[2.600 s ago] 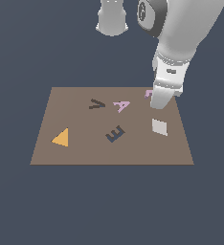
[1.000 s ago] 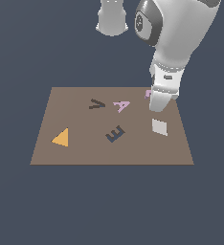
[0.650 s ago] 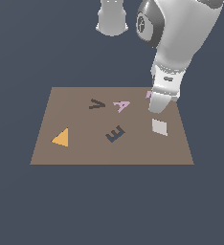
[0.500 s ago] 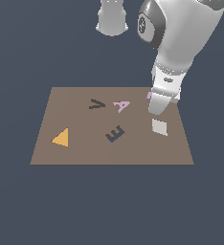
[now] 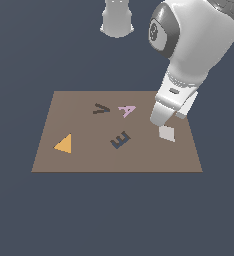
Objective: Insert a designated object into the corresponding slot on a board.
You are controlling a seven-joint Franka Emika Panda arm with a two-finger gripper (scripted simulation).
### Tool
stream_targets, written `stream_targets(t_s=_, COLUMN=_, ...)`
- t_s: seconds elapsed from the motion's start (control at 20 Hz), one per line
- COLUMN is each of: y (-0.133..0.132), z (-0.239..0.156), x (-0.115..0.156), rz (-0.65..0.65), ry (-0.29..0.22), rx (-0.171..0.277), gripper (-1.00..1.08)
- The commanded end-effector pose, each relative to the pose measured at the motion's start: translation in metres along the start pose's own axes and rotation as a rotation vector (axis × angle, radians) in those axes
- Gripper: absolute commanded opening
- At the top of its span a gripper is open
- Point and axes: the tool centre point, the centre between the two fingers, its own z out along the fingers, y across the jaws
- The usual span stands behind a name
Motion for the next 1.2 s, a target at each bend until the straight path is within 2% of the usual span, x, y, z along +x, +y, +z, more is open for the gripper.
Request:
stream_targets(t_s=0.0, y=0.009, z=-0.001, x=0.006, rz=0.097, ry=0.000, rx=0.000, gripper=-1.00)
stream_targets(t_s=0.6, y=0.075, z=-0.004, x=0.021, rz=0.679, ry=0.001, rx=0.000, gripper=-1.00)
stream_targets(t_s=1.15, y=0.136, z=-0.006, x=-0.003, rz=1.237, ry=0.001, rx=0.000, gripper=-1.00)
